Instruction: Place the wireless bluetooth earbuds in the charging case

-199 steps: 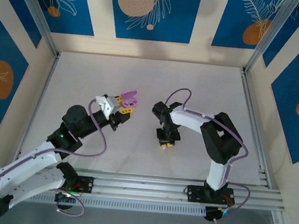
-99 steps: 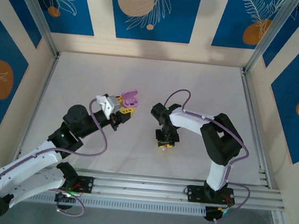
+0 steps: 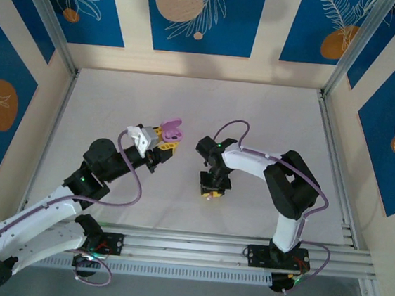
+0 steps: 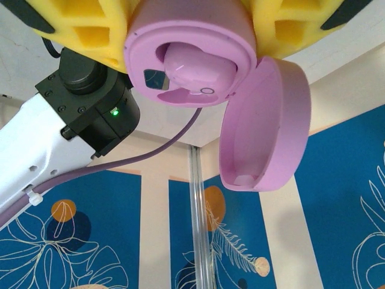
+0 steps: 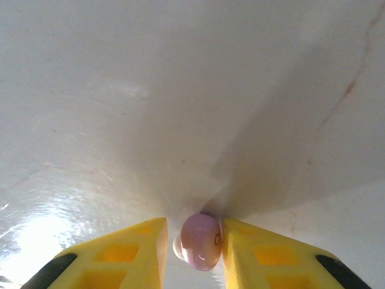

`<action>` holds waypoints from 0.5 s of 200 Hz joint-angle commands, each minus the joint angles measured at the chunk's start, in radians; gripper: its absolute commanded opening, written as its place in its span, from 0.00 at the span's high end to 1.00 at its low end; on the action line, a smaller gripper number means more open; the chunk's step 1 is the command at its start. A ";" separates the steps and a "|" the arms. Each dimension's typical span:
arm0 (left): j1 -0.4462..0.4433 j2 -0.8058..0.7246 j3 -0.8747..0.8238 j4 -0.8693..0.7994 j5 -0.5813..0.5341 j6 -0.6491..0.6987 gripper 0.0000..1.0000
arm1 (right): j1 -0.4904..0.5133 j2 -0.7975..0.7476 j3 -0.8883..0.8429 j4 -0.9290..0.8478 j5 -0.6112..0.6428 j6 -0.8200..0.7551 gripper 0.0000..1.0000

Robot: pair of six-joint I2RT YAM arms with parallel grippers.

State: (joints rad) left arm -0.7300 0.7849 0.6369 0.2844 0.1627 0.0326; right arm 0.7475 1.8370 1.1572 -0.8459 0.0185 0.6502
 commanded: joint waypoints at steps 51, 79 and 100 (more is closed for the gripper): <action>-0.009 -0.008 0.032 0.040 0.015 -0.011 0.75 | 0.022 -0.004 0.056 0.008 -0.064 0.027 0.68; -0.009 -0.010 0.032 0.036 0.012 -0.010 0.75 | 0.029 0.001 0.069 -0.002 -0.070 0.025 0.68; -0.009 -0.010 0.032 0.038 0.012 -0.010 0.75 | 0.036 -0.007 0.084 -0.021 -0.039 0.026 0.68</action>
State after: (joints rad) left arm -0.7300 0.7849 0.6369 0.2840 0.1635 0.0326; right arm 0.7708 1.8370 1.2034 -0.8280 -0.0235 0.6632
